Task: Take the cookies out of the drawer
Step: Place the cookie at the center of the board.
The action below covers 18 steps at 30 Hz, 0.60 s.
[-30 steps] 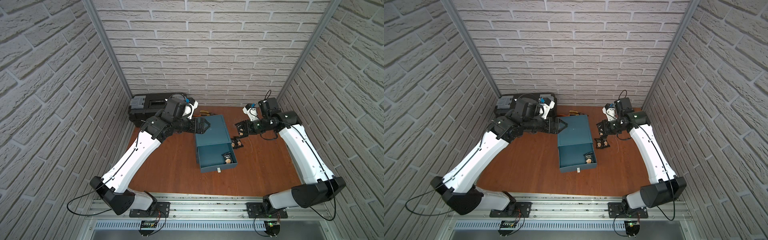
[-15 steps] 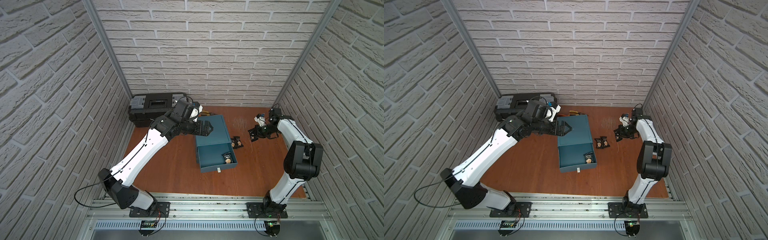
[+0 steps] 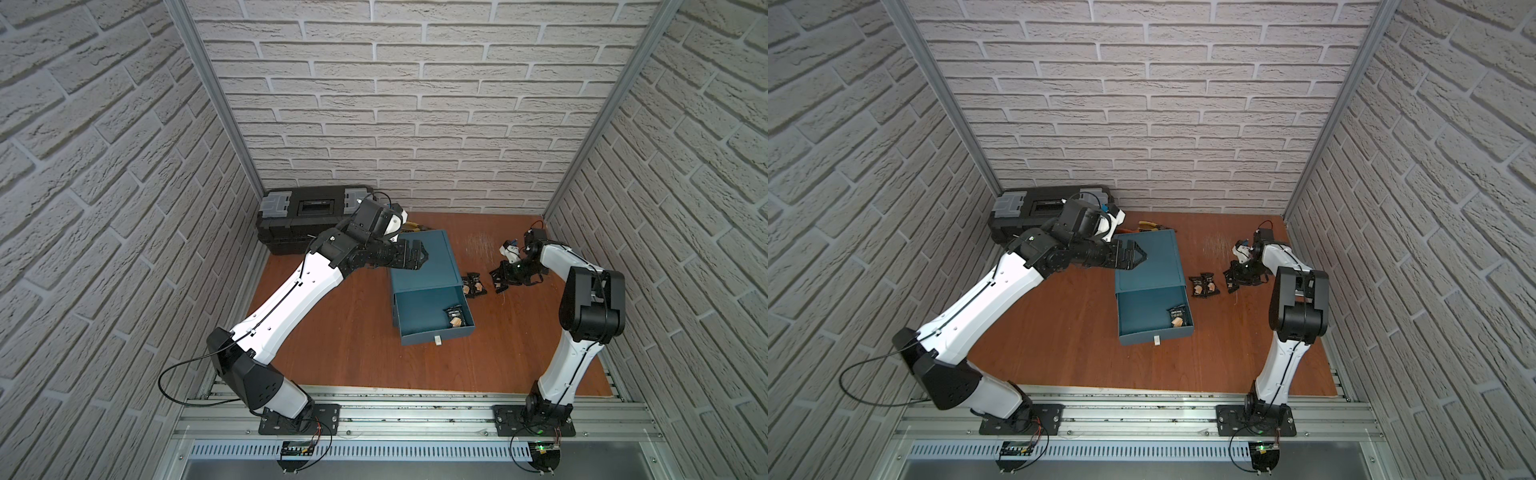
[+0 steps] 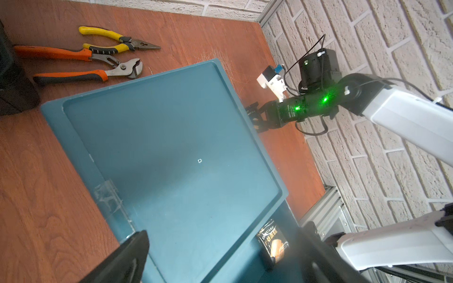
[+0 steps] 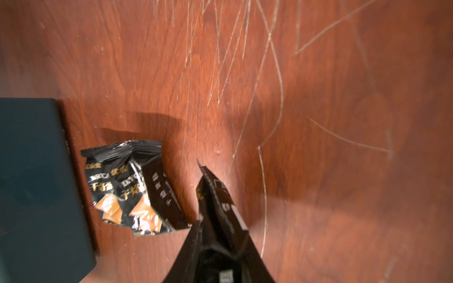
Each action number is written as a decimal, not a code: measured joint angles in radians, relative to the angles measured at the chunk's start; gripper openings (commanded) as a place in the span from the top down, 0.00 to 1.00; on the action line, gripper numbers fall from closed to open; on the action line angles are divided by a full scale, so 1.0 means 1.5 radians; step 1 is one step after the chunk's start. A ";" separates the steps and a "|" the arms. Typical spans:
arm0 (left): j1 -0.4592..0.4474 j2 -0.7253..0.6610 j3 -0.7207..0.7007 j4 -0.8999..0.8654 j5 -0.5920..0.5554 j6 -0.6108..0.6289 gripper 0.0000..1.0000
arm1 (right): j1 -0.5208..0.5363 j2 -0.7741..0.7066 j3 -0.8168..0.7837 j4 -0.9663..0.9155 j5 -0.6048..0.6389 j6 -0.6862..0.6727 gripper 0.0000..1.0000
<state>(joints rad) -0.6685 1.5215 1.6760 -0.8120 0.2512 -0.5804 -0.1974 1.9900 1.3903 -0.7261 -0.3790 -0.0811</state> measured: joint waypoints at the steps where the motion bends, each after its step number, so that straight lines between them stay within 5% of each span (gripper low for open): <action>1: 0.000 0.000 0.000 0.000 -0.001 0.000 0.01 | 0.006 0.009 0.000 0.004 0.001 0.000 0.74; 18: 0.000 -0.002 -0.009 -0.003 -0.010 0.001 0.01 | 0.025 0.032 0.017 0.020 0.004 0.033 0.53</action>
<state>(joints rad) -0.6689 1.5185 1.6619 -0.8162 0.2359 -0.5785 -0.1604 2.0373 1.4155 -0.6960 -0.3733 -0.0311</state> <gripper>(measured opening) 0.985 0.451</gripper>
